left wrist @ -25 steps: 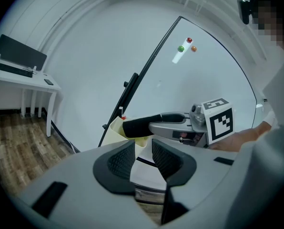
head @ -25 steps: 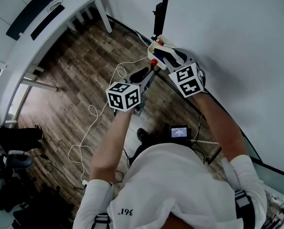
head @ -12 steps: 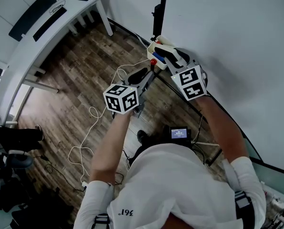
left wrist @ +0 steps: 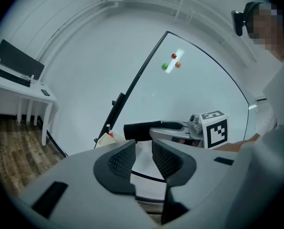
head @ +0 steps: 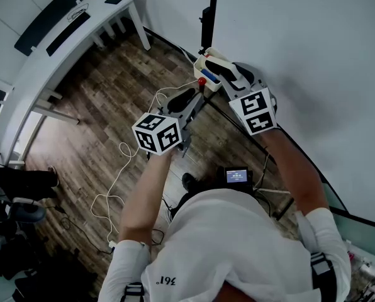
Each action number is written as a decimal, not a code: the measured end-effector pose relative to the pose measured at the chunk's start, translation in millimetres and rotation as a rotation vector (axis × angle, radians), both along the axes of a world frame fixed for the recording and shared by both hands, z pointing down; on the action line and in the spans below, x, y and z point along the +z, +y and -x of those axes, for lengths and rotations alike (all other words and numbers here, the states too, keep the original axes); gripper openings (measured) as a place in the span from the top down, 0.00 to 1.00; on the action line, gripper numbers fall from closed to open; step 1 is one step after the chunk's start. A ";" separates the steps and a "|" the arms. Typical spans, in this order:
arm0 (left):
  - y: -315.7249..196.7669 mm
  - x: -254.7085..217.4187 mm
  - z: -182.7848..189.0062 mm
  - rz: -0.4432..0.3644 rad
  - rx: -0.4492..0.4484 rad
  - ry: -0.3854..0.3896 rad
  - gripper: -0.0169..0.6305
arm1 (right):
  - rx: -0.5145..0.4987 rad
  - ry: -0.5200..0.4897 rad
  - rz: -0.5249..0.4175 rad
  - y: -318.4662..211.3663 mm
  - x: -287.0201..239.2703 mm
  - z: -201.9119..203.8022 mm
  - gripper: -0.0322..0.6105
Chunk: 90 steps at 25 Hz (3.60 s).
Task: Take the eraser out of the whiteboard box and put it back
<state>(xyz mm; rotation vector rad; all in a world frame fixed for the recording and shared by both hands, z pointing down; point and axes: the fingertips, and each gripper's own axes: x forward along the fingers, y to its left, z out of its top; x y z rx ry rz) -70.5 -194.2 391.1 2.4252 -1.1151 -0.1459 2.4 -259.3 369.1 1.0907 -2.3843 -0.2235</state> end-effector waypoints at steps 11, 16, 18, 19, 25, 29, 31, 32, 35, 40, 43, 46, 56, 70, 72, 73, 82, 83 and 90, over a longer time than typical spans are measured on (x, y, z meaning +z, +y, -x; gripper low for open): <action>10.9 -31.4 -2.0 -0.058 0.010 0.029 0.82 | 0.005 -0.049 -0.038 8.5 -24.8 -6.2 0.65; 14.6 -39.1 0.2 -0.068 0.007 0.034 0.82 | 0.005 -0.076 -0.050 13.4 -34.6 -8.6 0.65; 16.8 -42.1 0.5 -0.072 0.006 0.040 0.82 | 0.006 -0.085 -0.064 15.6 -39.0 -11.3 0.65; 18.4 -43.7 0.4 -0.074 0.007 0.043 0.82 | 0.005 -0.090 -0.069 17.5 -41.7 -11.9 0.65; 28.8 -51.9 -4.0 -0.089 0.020 0.050 0.82 | -0.011 -0.133 -0.085 30.5 -58.0 -12.8 0.65; 34.0 -58.4 -8.2 -0.101 0.021 0.050 0.82 | -0.013 -0.182 -0.080 37.5 -69.2 -17.9 0.65; 38.2 -62.1 -8.9 -0.110 0.020 0.044 0.82 | -0.011 -0.202 -0.083 42.8 -75.3 -20.8 0.65; 40.6 -63.8 -9.3 -0.115 0.018 0.043 0.82 | -0.010 -0.210 -0.085 45.7 -78.0 -22.5 0.65; 48.6 -67.8 -10.6 -0.126 0.017 0.052 0.82 | -0.010 -0.234 -0.091 55.0 -85.7 -27.3 0.65; 60.9 -70.2 -8.9 -0.119 0.000 0.070 0.82 | 0.001 -0.272 -0.094 68.4 -95.0 -36.8 0.65; 65.5 -66.7 -7.8 -0.116 0.002 0.074 0.82 | 0.006 -0.285 -0.089 72.8 -94.1 -40.8 0.65; 69.2 -65.2 -6.0 -0.100 -0.014 0.079 0.82 | 0.012 -0.294 -0.082 76.5 -91.9 -45.2 0.65; 85.2 -58.8 0.6 -0.081 -0.033 0.077 0.82 | 0.031 -0.355 -0.043 98.0 -85.5 -58.5 0.65; 105.6 -32.7 5.4 -0.013 -0.036 0.076 0.82 | 0.071 -0.381 0.033 117.3 -57.5 -76.1 0.65; 107.5 -29.3 4.3 -0.002 -0.037 0.080 0.82 | 0.074 -0.387 0.044 119.3 -54.1 -78.3 0.65; 108.9 -27.3 3.9 0.004 -0.037 0.081 0.82 | 0.075 -0.391 0.049 120.7 -52.7 -79.1 0.65; 118.5 -9.6 1.1 0.041 -0.028 0.074 0.82 | 0.098 -0.421 0.105 131.7 -30.5 -88.2 0.65; 119.1 -7.5 1.4 0.048 -0.031 0.072 0.82 | 0.099 -0.423 0.113 132.4 -27.8 -88.4 0.65; 127.7 2.5 1.3 0.079 -0.032 0.078 0.82 | 0.111 -0.441 0.169 138.9 -13.9 -90.5 0.65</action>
